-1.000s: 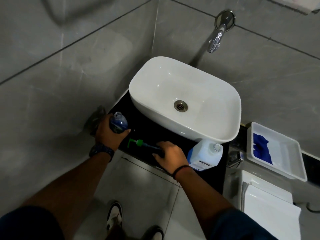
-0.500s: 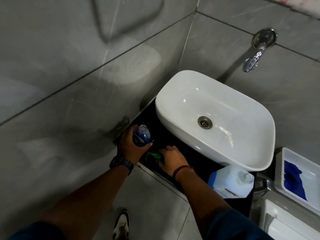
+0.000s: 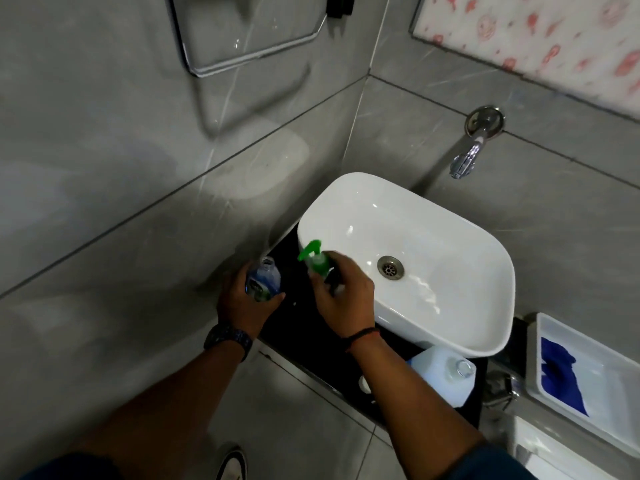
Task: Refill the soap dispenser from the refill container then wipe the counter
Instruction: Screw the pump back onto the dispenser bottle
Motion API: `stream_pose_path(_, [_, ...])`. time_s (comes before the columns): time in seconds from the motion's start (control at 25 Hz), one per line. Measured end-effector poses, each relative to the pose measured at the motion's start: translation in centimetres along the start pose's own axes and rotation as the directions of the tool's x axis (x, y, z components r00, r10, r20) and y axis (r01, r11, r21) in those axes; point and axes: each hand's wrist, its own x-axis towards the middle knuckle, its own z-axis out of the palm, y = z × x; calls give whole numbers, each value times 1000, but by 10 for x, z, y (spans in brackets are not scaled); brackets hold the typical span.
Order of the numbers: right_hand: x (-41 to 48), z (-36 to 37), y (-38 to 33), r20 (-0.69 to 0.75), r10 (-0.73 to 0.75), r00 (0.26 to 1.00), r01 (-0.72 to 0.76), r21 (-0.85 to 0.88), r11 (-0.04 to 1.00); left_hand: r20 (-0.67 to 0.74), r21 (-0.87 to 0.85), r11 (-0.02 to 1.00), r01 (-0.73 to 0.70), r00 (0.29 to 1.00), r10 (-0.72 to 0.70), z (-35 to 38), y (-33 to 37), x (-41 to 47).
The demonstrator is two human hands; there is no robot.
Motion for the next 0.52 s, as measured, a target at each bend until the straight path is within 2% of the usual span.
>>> stream_pose_path(0.08, [26,-11,-27,-194,39,980,2,205,979,23,-9,1000,-12,1000,12,5,18,-5])
stream_pose_path(0.12, [38,-17,-39,-239,96,966,-12,329,944,37,-16,1000,-18,999,18,8,26,-8])
stream_pose_path(0.2, [57,-27,-57,-230,196,953,-51,515,855,43,-7,998,-59,997,59,14,42,-15])
stream_pose_path(0.28, [64,-35,-66,-174,198,965,-72,549,833,55,-22,995,-97,994,98,19,56,-21])
stream_pose_path(0.52, [66,-49,-63,-69,156,985,-110,445,889,66,-36,982,-188,980,190,24,89,-28])
